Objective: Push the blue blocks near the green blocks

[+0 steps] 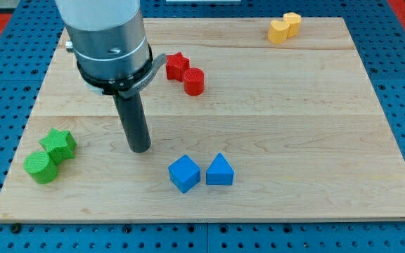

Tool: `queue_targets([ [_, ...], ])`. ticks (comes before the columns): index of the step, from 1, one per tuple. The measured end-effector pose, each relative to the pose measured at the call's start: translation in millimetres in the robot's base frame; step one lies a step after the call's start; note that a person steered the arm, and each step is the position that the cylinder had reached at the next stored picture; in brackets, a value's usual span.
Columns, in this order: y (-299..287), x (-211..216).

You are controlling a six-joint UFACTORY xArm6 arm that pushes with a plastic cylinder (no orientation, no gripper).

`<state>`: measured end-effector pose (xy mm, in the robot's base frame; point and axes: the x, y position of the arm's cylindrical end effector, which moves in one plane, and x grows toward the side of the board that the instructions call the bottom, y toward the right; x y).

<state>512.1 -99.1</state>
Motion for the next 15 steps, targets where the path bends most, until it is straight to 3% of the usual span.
queue_targets([
  [2, 35, 43],
  [3, 18, 61],
  [4, 94, 105],
  [5, 176, 94],
  [7, 174, 28],
  [8, 98, 28],
  [11, 194, 69],
  [13, 79, 42],
  [15, 33, 14],
])
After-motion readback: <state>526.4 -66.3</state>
